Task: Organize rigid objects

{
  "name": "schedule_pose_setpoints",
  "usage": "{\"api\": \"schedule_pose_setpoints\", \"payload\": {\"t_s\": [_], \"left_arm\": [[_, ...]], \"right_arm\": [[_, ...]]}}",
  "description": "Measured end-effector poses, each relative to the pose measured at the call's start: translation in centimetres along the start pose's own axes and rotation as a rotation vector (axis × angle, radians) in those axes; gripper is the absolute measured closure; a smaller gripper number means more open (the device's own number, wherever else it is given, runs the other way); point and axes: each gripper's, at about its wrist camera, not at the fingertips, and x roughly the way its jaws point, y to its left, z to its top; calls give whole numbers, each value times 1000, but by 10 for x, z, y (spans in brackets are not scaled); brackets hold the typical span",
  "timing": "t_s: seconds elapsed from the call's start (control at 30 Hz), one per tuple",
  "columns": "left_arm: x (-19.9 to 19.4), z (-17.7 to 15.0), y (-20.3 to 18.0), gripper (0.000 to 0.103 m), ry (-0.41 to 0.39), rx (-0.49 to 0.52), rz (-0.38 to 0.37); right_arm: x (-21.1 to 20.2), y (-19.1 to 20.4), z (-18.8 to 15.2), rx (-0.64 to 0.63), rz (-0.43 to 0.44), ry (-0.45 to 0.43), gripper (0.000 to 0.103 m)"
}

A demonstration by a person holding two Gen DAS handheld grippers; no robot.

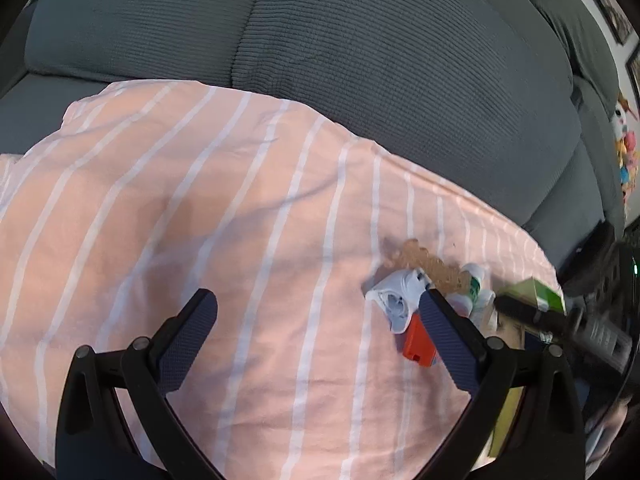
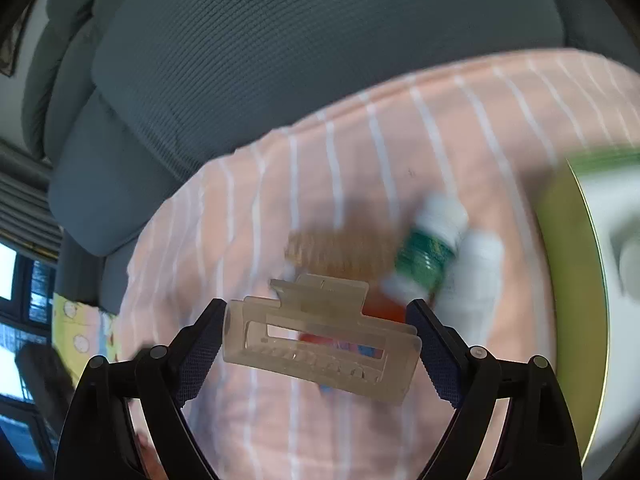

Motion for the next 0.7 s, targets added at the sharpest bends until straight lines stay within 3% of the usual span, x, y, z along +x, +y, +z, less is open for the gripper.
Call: {"api": "schedule_pose_setpoints", "payload": {"t_s": [0.13, 0.3, 0.4, 0.57, 0.7], "left_arm": [[0, -8, -3, 2, 6, 6, 3], [14, -18, -4, 2, 101, -52, -107], [17, -24, -10, 2, 107, -46, -106], [21, -32, -25, 3, 119, 17, -93], [25, -50, -45, 4, 179, 101, -159]], "right_arm": [[10, 4, -30, -76, -72, 41, 13], [47, 16, -38, -135, -143, 100, 12], [41, 13, -43, -126, -224, 93, 12], [7, -8, -44, -17, -146, -28, 12], [-11, -32, -49, 82, -109, -83, 13]]}}
